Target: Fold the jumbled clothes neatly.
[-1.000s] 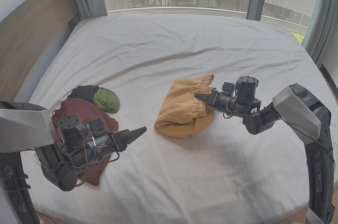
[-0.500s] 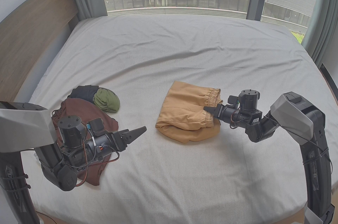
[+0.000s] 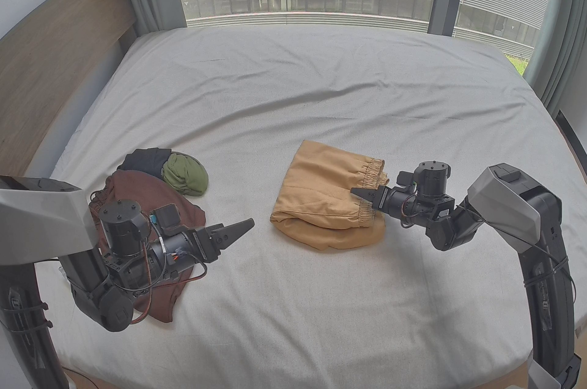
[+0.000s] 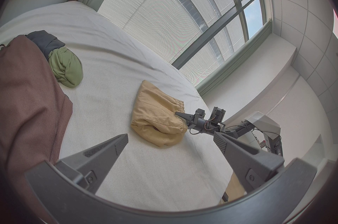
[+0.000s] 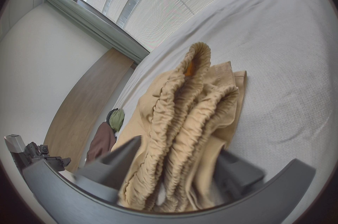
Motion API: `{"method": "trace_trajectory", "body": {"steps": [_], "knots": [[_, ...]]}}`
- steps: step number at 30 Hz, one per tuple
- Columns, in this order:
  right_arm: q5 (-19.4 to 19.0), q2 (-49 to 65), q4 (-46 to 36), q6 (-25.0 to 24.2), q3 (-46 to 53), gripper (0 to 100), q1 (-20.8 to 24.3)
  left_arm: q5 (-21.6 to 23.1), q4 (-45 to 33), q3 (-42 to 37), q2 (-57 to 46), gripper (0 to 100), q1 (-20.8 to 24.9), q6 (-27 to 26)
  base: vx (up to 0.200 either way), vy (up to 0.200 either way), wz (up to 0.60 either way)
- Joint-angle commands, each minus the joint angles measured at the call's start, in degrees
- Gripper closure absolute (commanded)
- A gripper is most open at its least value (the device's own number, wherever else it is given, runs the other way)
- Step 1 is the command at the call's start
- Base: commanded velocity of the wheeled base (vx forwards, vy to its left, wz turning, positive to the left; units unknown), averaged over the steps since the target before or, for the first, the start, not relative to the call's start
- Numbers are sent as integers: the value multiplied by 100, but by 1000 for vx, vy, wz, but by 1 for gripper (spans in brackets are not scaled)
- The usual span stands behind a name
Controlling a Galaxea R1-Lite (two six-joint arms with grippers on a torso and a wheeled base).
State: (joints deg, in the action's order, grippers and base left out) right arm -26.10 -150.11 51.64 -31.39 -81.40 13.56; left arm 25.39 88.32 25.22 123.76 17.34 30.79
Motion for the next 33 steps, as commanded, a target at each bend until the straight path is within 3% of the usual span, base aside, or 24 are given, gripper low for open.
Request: {"method": "trace_trajectory", "body": {"steps": [1,5,14,19,25,33], "knots": [[88,0,4,28,1,0,-64,1,1,18,-10,0,-2,6,0,0,0],[88,167,-14,300,115,0,-345,1,1,27,-10,0,-2,6,0,0,0],[79,1327,-93,309,432,0,-600,1,1,44,-18,0,-11,6,0,0,0],[79,1661,-84,300,625,0,-415,1,1,53,-18,0,-37,6,0,0,0],[88,1652,-57,283,730,0,244,1,1,53,-10,0,-37,6,0,0,0],[167,1019,-22,195,546,0,385,1,1,62,-27,0,-55,6,0,0,0]]}}
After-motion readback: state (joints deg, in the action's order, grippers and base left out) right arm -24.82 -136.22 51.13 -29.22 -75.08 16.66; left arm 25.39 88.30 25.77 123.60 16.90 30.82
